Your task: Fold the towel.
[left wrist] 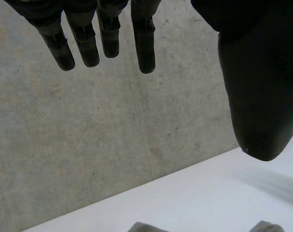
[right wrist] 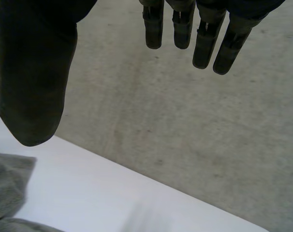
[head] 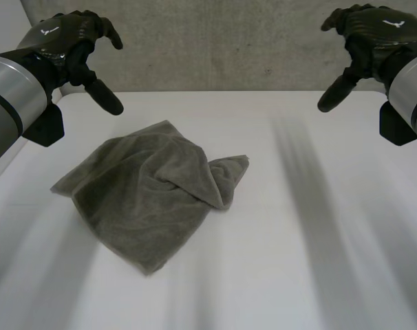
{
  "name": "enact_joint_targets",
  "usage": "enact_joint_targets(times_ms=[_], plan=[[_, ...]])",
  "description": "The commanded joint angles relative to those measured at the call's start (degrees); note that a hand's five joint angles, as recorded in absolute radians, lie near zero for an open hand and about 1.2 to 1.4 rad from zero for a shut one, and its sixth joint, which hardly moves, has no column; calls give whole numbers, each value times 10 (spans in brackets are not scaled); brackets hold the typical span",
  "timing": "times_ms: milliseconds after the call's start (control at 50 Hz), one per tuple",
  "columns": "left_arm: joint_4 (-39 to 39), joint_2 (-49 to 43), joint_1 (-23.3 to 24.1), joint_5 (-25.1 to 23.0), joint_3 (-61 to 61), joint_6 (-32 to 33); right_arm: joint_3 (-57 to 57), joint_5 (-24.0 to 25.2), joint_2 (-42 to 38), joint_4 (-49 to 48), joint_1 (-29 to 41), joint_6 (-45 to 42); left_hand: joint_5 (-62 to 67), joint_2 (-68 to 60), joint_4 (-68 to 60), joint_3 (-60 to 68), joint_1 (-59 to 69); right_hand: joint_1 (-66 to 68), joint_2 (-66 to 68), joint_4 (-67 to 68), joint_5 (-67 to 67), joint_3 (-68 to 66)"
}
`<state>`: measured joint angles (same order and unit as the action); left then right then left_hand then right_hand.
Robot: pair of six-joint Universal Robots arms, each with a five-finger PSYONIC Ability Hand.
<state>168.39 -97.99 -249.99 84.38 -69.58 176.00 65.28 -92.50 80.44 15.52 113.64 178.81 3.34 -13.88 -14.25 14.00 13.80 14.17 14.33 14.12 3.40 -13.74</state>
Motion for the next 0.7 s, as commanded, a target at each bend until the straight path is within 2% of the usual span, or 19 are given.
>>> enact_joint_targets(times_ms=[20,60,80,120,140,180,240,280,340,440,580,700], plan=[[19,0,-10,-6,1,8,-8,114,-35,54,9,-88,-16,22,25,-23,-21,-42,-43,-41,-34,37],[19,-7,-17,-23,-2,49,-6,133,-43,72,10,-114,-14,20,23,-21,-19,-42,-43,-41,-34,37],[19,-7,-17,-23,-2,49,-6,133,-43,72,10,-115,-14,20,23,-21,-19,-42,-43,-41,-34,37],[19,-22,-20,-53,-13,127,0,162,-54,110,26,-152,-16,22,25,-23,-21,-42,-43,-41,-34,37],[19,-22,-20,-53,-13,127,0,162,-54,110,26,-152,-16,22,25,-23,-21,-42,-43,-41,-34,37],[15,-32,-23,-82,-34,208,14,168,-68,129,84,-167,-16,22,25,-23,-21,-42,-43,-41,-34,37],[15,-33,-27,-96,-48,240,27,169,-72,129,109,-166,-16,22,25,-23,-21,-42,-43,-41,-34,37],[16,-40,-50,-115,-84,291,61,170,-77,108,147,-163,-16,22,25,-23,-21,-42,-43,-41,-34,37],[16,-48,-75,-134,-126,325,100,167,-89,59,182,-160,-14,20,24,-21,-19,-42,-43,-41,-34,37],[19,-62,-91,-163,-190,363,138,154,-121,-10,246,-155,-13,18,22,-19,-17,-42,-43,-41,-34,37],[29,-79,-116,-176,-271,416,152,122,-177,-69,300,-155,-11,17,20,-18,-16,-39,-41,-39,-31,35],[76,-101,-135,-177,-331,450,123,102,-243,-122,335,-153,-11,17,20,-18,-16,90,89,91,98,-94]])
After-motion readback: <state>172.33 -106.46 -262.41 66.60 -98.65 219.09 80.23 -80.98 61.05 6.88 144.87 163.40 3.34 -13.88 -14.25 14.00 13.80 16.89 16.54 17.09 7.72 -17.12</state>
